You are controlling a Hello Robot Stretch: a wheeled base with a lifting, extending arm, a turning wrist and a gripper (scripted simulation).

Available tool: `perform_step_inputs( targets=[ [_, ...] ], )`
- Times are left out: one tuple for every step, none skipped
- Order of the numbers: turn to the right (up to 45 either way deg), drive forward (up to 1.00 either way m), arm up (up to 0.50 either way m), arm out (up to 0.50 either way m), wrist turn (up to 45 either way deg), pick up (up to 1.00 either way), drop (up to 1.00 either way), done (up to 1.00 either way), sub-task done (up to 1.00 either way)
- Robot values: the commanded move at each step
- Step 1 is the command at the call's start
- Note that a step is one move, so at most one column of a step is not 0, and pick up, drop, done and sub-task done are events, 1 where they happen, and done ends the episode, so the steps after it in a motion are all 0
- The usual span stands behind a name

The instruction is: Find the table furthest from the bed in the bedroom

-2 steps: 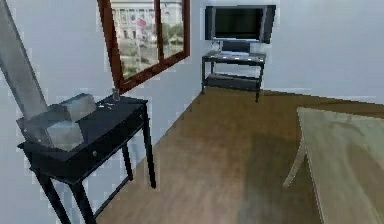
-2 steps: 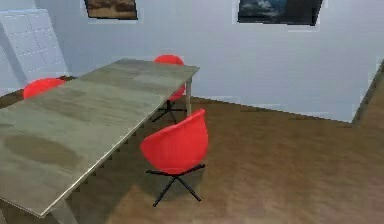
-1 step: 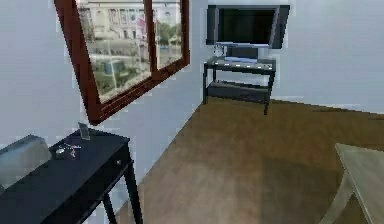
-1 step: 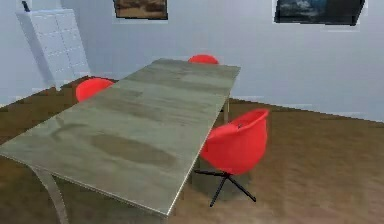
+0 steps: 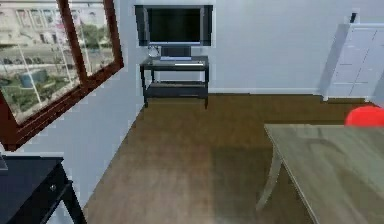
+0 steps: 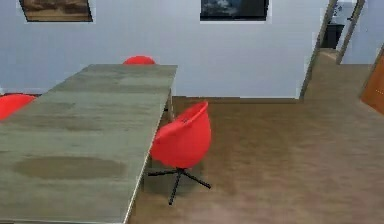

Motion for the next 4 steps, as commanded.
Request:
perform_step_inputs(
  targets=[
    [0.0, 1.00, 0.00, 0.00, 0.0, 0.00, 0.00, 0.00, 0.00],
    [3.0, 0.00, 0.00, 0.00, 0.0, 0.00, 0.00, 0.00, 0.00],
    [0.0, 1.00, 0.00, 0.00, 0.0, 0.00, 0.00, 0.00, 0.00],
    [3.0, 0.00, 0.00, 0.00, 0.0, 0.00, 0.00, 0.00, 0.00]
  ],
)
